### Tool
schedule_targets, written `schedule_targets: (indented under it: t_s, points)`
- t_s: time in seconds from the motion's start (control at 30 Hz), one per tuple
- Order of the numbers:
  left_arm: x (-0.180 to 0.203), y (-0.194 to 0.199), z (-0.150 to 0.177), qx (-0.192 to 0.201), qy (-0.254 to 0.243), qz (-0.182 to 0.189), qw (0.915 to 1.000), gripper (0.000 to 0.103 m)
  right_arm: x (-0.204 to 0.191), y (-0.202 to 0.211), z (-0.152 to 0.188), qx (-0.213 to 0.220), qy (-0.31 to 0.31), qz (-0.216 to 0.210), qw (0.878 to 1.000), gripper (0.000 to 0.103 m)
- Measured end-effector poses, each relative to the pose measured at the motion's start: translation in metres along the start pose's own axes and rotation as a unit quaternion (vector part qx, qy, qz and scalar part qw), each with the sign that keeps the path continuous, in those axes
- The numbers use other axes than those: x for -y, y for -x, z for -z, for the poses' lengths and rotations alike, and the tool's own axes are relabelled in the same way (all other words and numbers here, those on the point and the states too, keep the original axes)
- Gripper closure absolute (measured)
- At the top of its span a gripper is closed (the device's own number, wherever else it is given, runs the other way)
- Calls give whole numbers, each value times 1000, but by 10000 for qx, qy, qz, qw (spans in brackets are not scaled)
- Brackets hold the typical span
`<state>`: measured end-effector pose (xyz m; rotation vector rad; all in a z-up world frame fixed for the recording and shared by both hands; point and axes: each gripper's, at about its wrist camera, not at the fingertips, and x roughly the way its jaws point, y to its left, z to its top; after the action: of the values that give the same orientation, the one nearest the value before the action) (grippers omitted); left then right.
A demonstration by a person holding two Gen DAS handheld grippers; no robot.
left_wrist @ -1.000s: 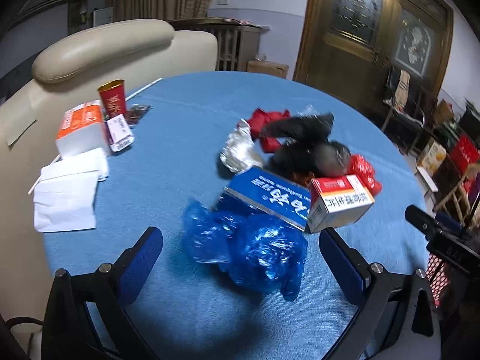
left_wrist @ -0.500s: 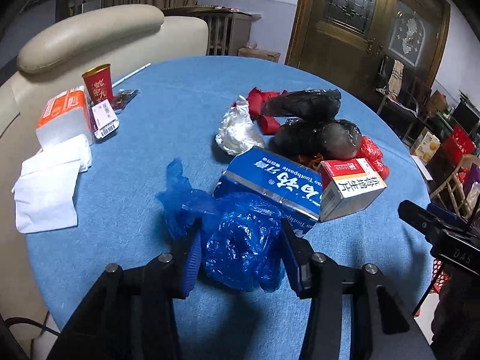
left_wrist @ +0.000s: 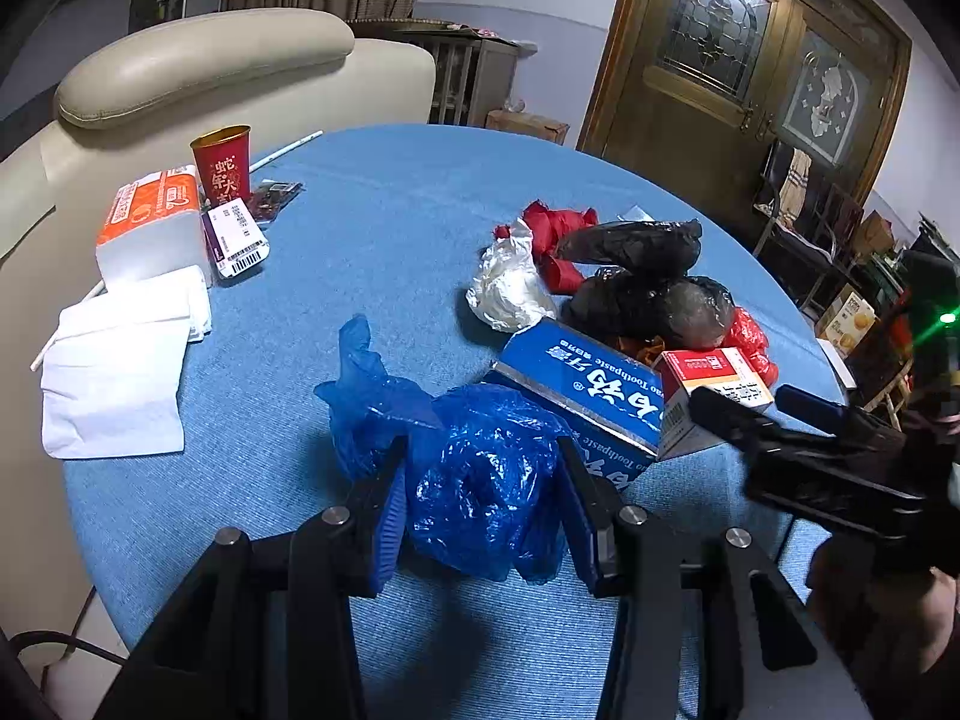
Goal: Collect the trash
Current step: 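Grasp the blue plastic bag with the left gripper while the right gripper grasps the white-red medicine box, then carry the blue bag and medicine box to the red wastebasket and release both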
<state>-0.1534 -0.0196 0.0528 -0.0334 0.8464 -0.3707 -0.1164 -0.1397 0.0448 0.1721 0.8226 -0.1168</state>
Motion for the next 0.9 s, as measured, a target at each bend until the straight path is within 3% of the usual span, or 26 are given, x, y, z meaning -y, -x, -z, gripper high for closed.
schedule_targets:
  t_s: [0.13,0.17,0.2,0.6,0.9]
  points:
    - [-2,0,1,-17,16,3,10000,56,-3,-17,2,-187,117,141,9997,0]
    - [-2,0,1,-14,16,-1,10000,56,0,-19,3,-207,39,110,9997,4]
    - [-1,1,1,-7,20,-9,10000,56,3,-19,4,-231,-39,-7,9997,19]
    - [19,26,-9,297,-175,47,9994,56,19,37,20,129,-318,-356,9988,19]
    - [55,49,-17,554,-547,339,9964,56,81,101,35,735,-1149,-40,9906,19]
